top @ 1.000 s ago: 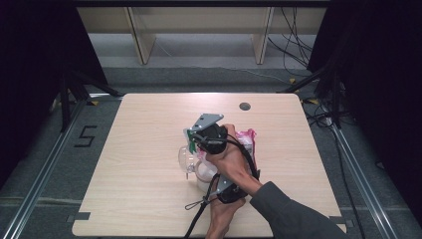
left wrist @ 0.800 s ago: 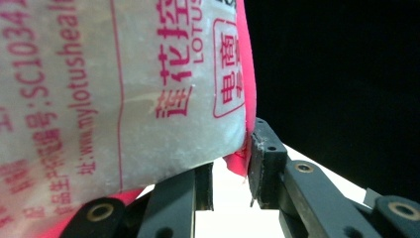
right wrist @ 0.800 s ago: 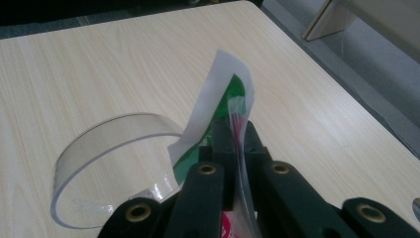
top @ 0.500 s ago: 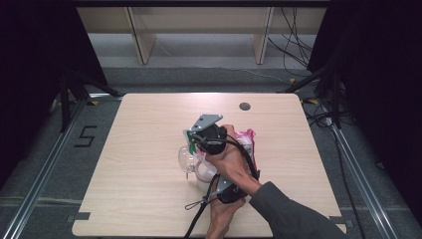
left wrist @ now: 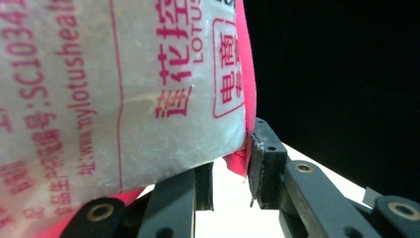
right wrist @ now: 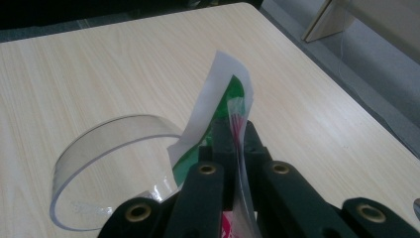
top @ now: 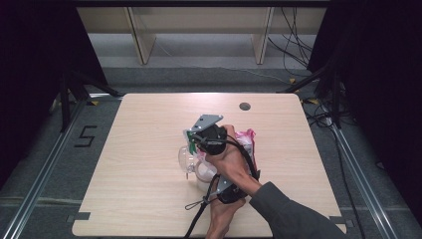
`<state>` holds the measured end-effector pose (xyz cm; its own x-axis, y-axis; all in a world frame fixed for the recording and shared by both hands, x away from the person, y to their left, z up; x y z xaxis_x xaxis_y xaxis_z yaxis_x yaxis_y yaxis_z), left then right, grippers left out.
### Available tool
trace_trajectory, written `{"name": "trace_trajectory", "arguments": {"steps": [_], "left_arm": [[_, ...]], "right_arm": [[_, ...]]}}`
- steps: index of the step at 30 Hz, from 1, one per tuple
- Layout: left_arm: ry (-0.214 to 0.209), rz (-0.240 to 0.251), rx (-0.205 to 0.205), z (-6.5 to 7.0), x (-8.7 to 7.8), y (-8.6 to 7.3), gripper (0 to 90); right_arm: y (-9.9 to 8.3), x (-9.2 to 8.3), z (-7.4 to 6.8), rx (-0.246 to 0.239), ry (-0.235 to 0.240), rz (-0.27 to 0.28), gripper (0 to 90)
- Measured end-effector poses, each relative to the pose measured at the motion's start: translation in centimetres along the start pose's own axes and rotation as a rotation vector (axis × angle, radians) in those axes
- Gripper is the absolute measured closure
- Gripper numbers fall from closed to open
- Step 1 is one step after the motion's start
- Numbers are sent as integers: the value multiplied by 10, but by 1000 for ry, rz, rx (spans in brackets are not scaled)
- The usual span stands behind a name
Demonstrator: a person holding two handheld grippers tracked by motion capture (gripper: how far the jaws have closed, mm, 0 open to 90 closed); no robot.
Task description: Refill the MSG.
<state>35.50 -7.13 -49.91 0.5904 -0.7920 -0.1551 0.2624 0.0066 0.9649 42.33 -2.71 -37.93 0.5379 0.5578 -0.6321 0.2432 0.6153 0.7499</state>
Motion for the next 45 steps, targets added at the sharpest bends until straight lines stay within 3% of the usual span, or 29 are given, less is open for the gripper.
{"name": "trace_trajectory", "arguments": {"steps": [8,9,12,24,28,45], "left_arm": [[-1,1,2,1,0,0,739],[-1,0,2,1,0,0,739],[4,-3,0,0,0,0,739],[-1,1,-2,0,0,1,739],[3,-1,-2,0,-1,0,739],[-3,1,-2,1,-1,1,739]], "right_arm": [[-1,0,-2,11,17,-19,900],[0,0,-1,-6,10,-11,900],[-1,1,-1,12,-1,-7,900],[-1,2,-2,-8,10,-19,900],[0,3,-2,10,10,-15,900],[0,3,-2,2,4,-14,900]]}}
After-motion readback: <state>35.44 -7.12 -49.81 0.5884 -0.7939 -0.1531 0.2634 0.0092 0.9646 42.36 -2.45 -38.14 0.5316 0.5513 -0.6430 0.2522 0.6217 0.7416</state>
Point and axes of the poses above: each handheld gripper's, and its own axes: x roughly forward along the jaws, y roughly out of its top, z roughly to its right, the point moved 4 cm from there along x, roughly forward along the jaws
